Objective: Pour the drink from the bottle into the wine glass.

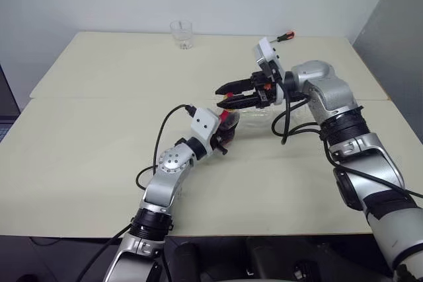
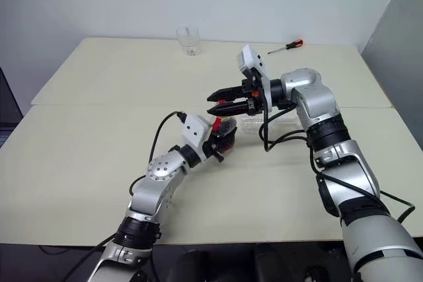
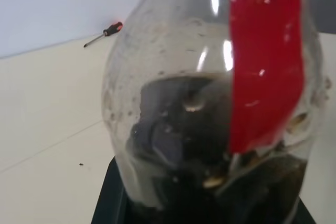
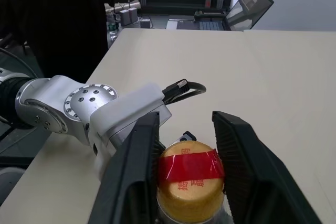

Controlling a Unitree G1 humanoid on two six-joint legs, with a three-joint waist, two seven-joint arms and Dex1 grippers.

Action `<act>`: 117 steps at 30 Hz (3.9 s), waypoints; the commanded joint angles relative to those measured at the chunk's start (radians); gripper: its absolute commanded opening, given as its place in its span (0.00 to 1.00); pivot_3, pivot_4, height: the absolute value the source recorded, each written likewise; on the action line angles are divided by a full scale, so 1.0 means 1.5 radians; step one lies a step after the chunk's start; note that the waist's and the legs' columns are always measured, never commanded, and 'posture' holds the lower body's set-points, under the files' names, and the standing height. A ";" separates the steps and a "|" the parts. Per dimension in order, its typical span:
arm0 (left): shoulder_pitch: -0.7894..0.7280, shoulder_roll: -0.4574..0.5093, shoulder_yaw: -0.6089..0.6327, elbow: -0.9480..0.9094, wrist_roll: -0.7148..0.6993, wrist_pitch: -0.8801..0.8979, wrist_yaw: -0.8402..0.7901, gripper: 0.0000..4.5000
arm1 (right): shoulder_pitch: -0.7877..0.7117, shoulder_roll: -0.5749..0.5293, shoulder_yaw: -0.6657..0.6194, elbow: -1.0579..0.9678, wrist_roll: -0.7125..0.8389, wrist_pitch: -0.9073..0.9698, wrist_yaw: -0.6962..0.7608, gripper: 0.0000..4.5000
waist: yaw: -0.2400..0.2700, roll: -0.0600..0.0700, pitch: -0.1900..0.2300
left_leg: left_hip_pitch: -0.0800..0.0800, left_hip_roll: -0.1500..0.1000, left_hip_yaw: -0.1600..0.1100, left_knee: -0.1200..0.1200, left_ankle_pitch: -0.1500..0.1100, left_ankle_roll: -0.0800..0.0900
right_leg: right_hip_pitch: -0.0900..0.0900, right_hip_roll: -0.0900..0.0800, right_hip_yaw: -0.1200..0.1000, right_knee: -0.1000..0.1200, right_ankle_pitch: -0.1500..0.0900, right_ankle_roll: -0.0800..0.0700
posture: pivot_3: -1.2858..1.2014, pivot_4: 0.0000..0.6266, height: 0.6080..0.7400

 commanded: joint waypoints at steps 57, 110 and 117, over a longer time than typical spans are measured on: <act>-0.037 -0.017 0.018 -0.005 0.003 -0.035 0.028 0.20 | 0.170 0.259 -0.176 -0.785 0.036 0.753 -0.892 1.00 | -0.004 0.002 0.001 | -0.002 -0.001 -0.001 0.000 0.000 0.000 | -0.001 -0.001 0.001 0.000 -0.002 0.004 | 0.52 0.24 1.00; -0.021 -0.006 0.024 -0.051 0.005 -0.011 0.049 0.18 | 0.011 0.057 -0.003 -0.065 -0.011 -0.031 -0.059 0.27 | -0.002 0.002 0.001 | -0.001 0.000 0.000 0.000 0.000 0.000 | -0.001 0.000 -0.001 0.000 0.000 0.001 | 0.52 0.24 1.00; -0.022 -0.010 0.021 -0.051 0.005 -0.010 0.050 0.18 | -0.015 0.074 -0.011 -0.007 -0.037 -0.053 -0.035 0.27 | -0.001 0.002 0.001 | -0.001 0.000 0.000 0.000 0.000 0.000 | -0.001 0.000 -0.001 0.000 0.000 0.000 | 0.52 0.24 1.00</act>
